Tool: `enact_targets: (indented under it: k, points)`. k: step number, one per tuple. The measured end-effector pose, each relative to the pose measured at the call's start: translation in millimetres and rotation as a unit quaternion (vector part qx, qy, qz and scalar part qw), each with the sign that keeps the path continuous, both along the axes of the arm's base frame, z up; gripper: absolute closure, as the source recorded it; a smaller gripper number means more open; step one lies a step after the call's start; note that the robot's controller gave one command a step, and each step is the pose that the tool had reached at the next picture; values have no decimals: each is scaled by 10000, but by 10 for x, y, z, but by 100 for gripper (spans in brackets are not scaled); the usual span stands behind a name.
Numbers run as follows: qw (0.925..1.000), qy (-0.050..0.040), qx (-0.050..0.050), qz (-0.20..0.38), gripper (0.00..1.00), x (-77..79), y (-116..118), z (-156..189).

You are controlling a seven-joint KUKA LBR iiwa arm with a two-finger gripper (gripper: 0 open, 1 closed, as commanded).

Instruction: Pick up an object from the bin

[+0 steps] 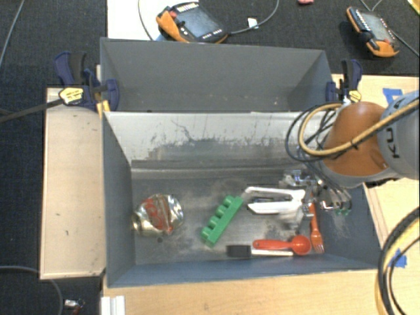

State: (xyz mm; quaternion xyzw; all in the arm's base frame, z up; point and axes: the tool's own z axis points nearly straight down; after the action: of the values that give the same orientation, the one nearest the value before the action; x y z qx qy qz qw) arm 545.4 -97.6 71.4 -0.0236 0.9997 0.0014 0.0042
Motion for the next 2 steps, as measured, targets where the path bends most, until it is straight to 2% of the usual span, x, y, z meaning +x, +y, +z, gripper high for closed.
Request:
enact_targets:
  k: [1,2]
  points:
    - [9794,-38,-13,-2019,0,-53,246,-9]
    - [9968,1,-5,-800,0,-422,386,-7]
